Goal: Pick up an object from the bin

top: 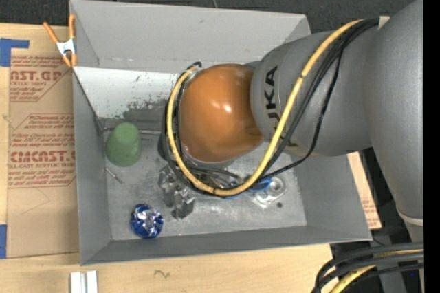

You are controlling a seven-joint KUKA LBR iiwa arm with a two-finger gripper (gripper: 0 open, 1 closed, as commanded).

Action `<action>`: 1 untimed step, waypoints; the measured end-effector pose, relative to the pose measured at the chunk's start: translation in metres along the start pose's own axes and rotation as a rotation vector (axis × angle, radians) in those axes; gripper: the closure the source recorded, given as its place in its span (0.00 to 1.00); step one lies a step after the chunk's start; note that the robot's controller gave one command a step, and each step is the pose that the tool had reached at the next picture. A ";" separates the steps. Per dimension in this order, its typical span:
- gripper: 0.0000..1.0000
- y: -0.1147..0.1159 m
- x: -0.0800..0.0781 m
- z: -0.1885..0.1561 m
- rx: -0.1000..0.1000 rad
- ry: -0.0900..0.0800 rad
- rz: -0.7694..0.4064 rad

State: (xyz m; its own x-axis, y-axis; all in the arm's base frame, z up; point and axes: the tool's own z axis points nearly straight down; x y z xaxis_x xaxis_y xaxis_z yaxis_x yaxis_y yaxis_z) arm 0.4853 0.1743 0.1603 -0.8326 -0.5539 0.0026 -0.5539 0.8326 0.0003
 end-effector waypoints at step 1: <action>1.00 -0.033 -0.035 -0.030 0.001 -0.007 -0.263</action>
Offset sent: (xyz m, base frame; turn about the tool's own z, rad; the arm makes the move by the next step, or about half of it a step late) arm 0.0466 -0.0090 0.0296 -0.2644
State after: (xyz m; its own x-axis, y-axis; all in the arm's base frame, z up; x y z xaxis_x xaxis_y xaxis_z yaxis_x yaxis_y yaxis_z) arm 0.5326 0.1662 0.1901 -0.6596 -0.7516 -0.0042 -0.7516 0.6596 -0.0012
